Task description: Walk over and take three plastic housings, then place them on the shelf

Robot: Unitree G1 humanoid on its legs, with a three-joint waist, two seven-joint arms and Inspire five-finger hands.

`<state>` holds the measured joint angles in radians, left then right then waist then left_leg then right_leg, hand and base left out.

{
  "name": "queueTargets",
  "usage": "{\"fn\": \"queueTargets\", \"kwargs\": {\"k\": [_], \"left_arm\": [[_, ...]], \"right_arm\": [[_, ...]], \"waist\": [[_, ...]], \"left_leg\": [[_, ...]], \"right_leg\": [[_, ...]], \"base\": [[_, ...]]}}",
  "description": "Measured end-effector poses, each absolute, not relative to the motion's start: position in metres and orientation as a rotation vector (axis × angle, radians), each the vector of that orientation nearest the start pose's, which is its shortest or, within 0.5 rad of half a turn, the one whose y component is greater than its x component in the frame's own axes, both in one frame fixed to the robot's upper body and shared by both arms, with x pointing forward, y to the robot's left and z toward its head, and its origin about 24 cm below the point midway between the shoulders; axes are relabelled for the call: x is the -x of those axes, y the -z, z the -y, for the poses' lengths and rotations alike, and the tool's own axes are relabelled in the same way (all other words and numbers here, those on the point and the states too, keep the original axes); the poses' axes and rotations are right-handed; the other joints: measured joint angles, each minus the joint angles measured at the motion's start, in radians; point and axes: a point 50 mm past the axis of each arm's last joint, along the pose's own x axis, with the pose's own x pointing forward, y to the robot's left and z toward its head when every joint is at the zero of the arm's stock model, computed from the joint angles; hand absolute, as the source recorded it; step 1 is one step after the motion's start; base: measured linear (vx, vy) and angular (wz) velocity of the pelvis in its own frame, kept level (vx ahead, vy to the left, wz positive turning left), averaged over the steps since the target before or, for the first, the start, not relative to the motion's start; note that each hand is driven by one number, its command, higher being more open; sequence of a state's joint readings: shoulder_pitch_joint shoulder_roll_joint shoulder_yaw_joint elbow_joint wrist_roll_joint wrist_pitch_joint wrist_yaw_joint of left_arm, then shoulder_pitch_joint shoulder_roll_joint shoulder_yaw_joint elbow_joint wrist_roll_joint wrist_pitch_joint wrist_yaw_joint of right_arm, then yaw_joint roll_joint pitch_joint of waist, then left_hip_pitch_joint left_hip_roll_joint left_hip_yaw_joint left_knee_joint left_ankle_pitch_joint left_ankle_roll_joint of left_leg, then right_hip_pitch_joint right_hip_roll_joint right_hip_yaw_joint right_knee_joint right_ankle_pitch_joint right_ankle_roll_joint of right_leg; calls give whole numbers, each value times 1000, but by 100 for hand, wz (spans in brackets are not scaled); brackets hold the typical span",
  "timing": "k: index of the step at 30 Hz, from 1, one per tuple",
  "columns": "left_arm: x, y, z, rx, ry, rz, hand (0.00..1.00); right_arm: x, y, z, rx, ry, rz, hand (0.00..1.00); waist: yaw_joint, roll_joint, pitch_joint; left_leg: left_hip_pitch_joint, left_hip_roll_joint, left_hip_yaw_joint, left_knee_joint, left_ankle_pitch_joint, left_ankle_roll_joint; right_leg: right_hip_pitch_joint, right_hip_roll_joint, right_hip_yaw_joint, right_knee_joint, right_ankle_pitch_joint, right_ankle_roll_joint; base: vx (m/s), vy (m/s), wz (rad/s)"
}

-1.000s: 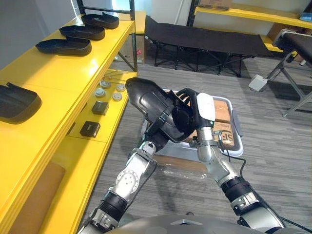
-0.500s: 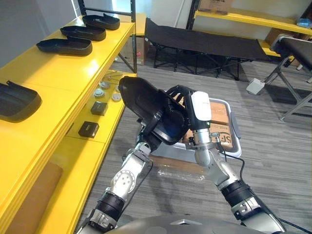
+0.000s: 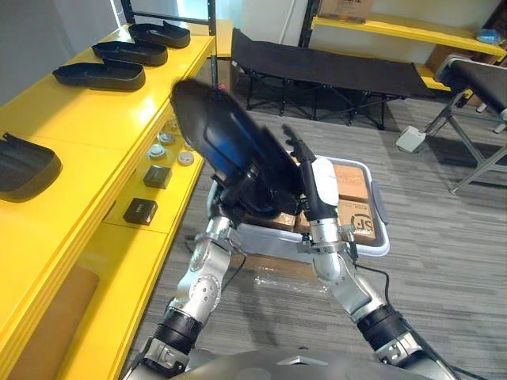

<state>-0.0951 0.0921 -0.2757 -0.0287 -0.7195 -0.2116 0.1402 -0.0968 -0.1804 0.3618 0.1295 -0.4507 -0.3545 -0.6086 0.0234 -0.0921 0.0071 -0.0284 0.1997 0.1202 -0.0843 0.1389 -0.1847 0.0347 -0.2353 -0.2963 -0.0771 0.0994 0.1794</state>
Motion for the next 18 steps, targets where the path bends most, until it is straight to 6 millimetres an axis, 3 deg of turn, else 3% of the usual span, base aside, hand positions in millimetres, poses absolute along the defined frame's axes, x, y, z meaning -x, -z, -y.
{"fn": "queueTargets", "kwargs": {"k": [4,7,10,13,18], "left_arm": [[-251,-105,-126,498,37,356,0],[-241,-106,-162,370,-252,432,0],[-229,-99,-189,237,-522,434,0],[-221,-97,-196,120,-662,445,0],[-219,-103,-183,33,-622,483,0]], "right_arm": [[-236,-90,126,204,246,581,100],[-223,-101,173,86,449,601,100],[-203,-94,203,14,549,547,100],[-190,-78,208,-47,548,463,100],[-175,-54,205,-18,490,303,100]], "waist": [[-4,21,-8],[-22,44,-12],[-41,60,-14],[-55,63,-13],[-71,69,-14]], "left_leg": [[7,-1,10,0,-12,-1],[22,0,17,-1,-29,-3],[24,1,27,-1,-30,-7],[38,1,49,-1,-37,-11],[37,1,69,0,-43,-9]], "right_leg": [[-1,-2,1,6,-3,-4],[4,-3,9,8,-14,-12],[-1,-3,17,6,-16,-10],[-2,-3,35,4,-16,-10],[-19,-5,56,4,-16,-9]], "base": [[5,4,-6],[-2,2,-9],[5,1,-10],[16,4,-18],[13,4,-13]]}}
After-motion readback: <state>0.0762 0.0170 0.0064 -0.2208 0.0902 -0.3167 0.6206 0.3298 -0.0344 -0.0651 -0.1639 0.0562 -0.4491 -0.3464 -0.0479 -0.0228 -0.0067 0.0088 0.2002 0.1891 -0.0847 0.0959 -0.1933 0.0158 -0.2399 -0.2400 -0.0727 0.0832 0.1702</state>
